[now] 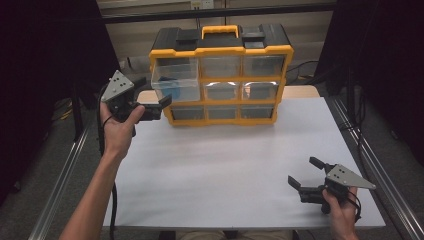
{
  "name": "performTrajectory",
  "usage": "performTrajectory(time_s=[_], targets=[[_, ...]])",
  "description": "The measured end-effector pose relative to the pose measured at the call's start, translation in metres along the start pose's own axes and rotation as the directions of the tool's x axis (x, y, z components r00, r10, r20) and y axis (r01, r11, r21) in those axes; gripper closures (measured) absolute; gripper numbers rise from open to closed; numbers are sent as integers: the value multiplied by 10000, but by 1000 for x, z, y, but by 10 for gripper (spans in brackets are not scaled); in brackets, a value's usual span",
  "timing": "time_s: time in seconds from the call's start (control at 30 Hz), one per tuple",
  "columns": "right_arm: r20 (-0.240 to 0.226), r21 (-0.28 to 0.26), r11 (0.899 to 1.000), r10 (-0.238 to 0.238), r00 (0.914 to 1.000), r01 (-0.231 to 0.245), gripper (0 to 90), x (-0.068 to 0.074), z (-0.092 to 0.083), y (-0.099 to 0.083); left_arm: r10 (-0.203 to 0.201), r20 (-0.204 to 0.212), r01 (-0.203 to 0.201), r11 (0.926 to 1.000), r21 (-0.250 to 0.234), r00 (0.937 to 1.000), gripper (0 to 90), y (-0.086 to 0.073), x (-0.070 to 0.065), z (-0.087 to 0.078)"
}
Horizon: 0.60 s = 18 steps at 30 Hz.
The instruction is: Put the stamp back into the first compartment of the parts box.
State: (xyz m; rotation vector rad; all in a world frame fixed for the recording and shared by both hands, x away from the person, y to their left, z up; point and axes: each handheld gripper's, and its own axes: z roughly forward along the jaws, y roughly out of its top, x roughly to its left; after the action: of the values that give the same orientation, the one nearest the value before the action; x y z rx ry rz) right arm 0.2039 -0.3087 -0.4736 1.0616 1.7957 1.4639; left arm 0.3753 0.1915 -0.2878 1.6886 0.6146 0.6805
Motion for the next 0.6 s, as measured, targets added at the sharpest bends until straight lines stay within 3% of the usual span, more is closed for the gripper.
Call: performTrajectory(time_s=[0.17,0.33,0.6], targets=[[21,-14,10000,-9,10000,9,1,0,1,0,-81,-307,79,9999,-82,9995,22,-11,-8,-1],[64,4,10000,-18,10000,18,1,0,0,0,-67,-83,66,9998,-179,9999,22,-21,-18,-2],[27,-2,10000,25,10000,-25,1,0,0,0,-425,-65,424,9991,-71,9991,22,-41,-26,-6]])
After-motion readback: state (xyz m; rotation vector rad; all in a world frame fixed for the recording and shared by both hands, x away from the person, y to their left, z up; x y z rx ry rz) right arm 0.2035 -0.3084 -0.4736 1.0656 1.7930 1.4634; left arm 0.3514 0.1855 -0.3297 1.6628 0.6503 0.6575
